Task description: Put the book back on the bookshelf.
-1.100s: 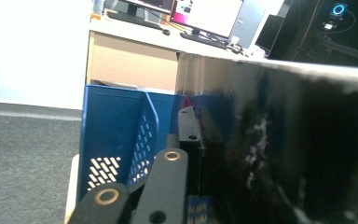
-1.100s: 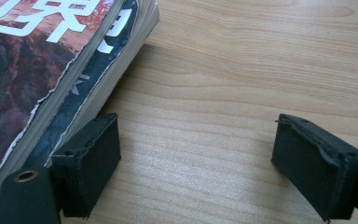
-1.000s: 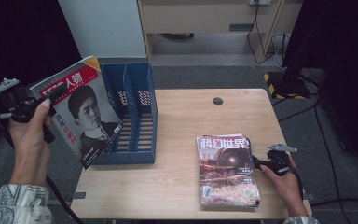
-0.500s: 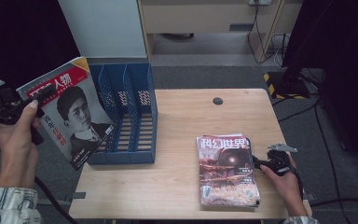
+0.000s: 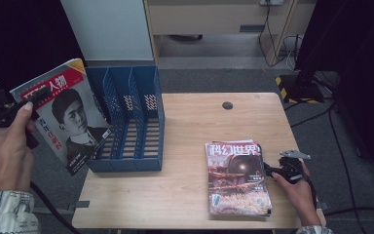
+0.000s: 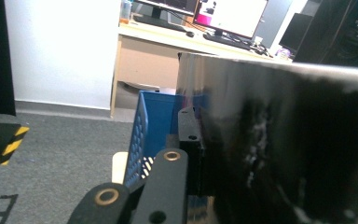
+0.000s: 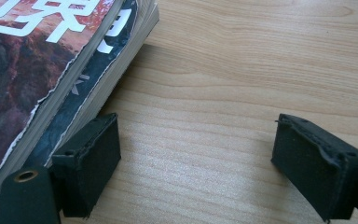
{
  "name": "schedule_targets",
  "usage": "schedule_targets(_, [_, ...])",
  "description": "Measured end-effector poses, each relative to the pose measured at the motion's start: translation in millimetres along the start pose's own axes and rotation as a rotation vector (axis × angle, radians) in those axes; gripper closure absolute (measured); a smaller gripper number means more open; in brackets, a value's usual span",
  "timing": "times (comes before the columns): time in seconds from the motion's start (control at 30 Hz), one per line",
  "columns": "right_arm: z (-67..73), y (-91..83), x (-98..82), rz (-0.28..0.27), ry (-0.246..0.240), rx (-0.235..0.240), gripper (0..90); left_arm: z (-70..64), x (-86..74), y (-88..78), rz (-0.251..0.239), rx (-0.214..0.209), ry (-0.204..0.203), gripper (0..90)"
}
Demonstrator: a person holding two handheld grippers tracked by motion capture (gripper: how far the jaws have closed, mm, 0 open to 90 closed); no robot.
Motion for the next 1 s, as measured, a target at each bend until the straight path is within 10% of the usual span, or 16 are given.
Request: schedule_targets(1.0, [0.3,-0.2,-0.1,0.0,0.003,-0.003,15.4,7.1,-12.1,44.2,-0.067,0.029,0.002,85.7])
Point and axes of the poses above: each handheld gripper's, and its own axes: y roughly forward along the jaws, x roughly out of its top, z roughly to its left, the point moved 4 cm from there along y, roughly forward along the jaws, and after that the axes turned 12 degrees about x, right-handed, at the moved point
